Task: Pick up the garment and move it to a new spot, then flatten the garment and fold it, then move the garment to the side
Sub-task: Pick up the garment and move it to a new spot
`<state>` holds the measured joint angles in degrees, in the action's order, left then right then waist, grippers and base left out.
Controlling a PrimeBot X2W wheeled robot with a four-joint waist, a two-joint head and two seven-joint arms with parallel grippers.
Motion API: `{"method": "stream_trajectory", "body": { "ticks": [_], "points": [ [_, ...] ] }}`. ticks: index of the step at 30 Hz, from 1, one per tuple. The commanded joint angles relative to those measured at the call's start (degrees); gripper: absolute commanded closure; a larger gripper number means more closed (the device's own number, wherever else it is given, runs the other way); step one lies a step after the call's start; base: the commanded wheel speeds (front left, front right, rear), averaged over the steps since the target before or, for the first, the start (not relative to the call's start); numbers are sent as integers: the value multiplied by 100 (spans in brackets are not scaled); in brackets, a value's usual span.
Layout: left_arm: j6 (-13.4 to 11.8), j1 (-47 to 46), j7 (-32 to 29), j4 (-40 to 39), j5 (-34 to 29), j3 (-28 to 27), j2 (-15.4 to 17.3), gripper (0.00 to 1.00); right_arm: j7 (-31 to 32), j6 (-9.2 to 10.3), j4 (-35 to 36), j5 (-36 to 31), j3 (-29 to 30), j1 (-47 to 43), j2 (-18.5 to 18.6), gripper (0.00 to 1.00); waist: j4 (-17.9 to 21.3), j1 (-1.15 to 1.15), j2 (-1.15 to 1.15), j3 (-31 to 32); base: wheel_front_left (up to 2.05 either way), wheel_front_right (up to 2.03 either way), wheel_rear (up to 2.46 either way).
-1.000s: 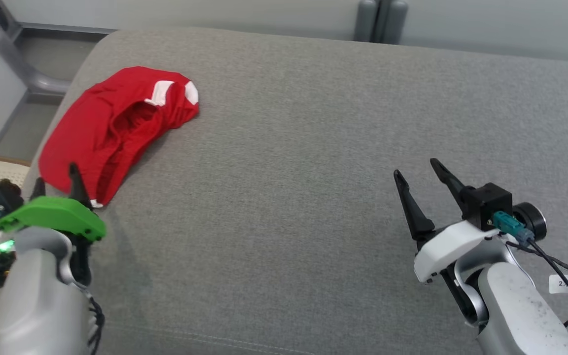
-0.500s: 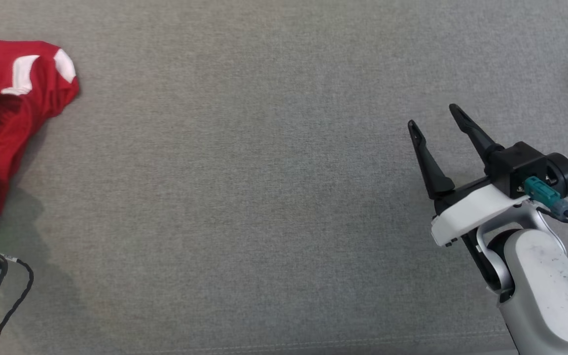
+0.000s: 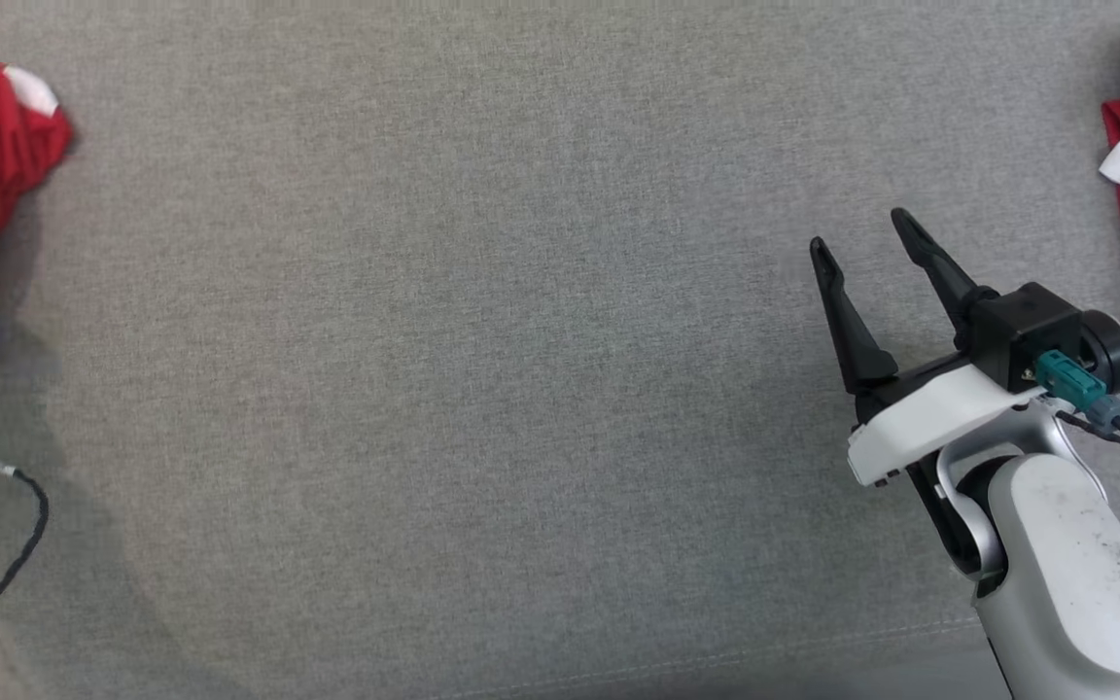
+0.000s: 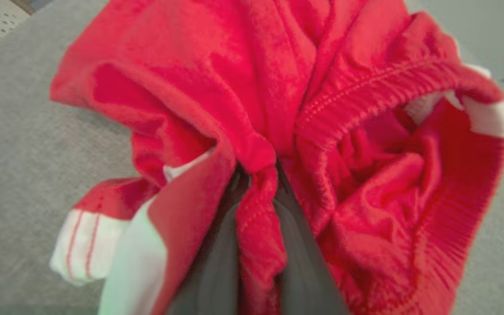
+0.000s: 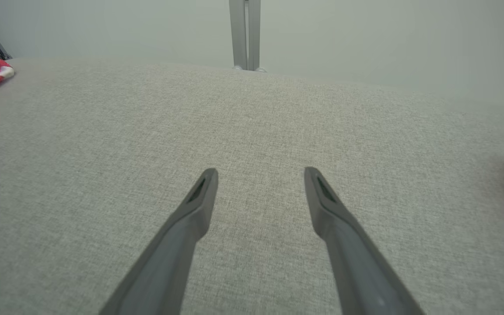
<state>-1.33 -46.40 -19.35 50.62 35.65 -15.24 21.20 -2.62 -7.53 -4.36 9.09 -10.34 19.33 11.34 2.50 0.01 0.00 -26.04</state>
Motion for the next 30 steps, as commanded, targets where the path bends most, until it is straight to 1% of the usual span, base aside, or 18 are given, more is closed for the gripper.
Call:
{"method": "stream_trajectory", "body": {
  "ticks": [1,2,4,7,10,14,17,21,26,30],
  "points": [
    [125,-79,73,-177,-42,61,12,100,-67,8,-76,39,15,-60,-25,0,-132,-1,0,403,0,0,0],
    [275,-145,134,-398,-28,88,54,100,-97,8,-141,49,3,-74,-72,0,-133,-1,0,521,0,0,0],
    [467,-174,151,-786,-31,196,17,100,-165,7,-260,67,-22,-121,-162,0,-109,-1,0,761,0,0,0],
    [658,-204,59,-1454,19,395,-90,100,-267,8,-462,96,-38,-197,-273,0,-28,-1,0,1103,0,0,0],
    [750,-165,-152,-2126,113,627,-245,100,-326,7,-602,131,-84,-270,-356,0,115,-1,0,1368,0,0,0],
    [821,-29,-508,-3009,306,966,-520,100,-388,8,-717,121,-74,-327,-443,0,458,-1,0,1620,0,0,0],
    [840,74,-763,-3607,493,1255,-782,100,-419,7,-740,122,-55,-344,-495,0,795,-1,0,1740,0,0,0],
    [843,147,-1026,-4174,561,1658,-1096,100,-442,7,-737,116,13,-375,-508,0,1233,-1,0,1793,0,0,0],
    [854,185,-1094,-4470,648,2144,-1500,100,-473,7,-756,127,185,-446,-526,0,1708,-1,0,1768,0,0,0],
    [844,189,-987,-4451,652,2480,-1662,100,-507,7,-751,127,280,-507,-575,0,2029,-1,0,1666,0,0,0]
  ]
}}
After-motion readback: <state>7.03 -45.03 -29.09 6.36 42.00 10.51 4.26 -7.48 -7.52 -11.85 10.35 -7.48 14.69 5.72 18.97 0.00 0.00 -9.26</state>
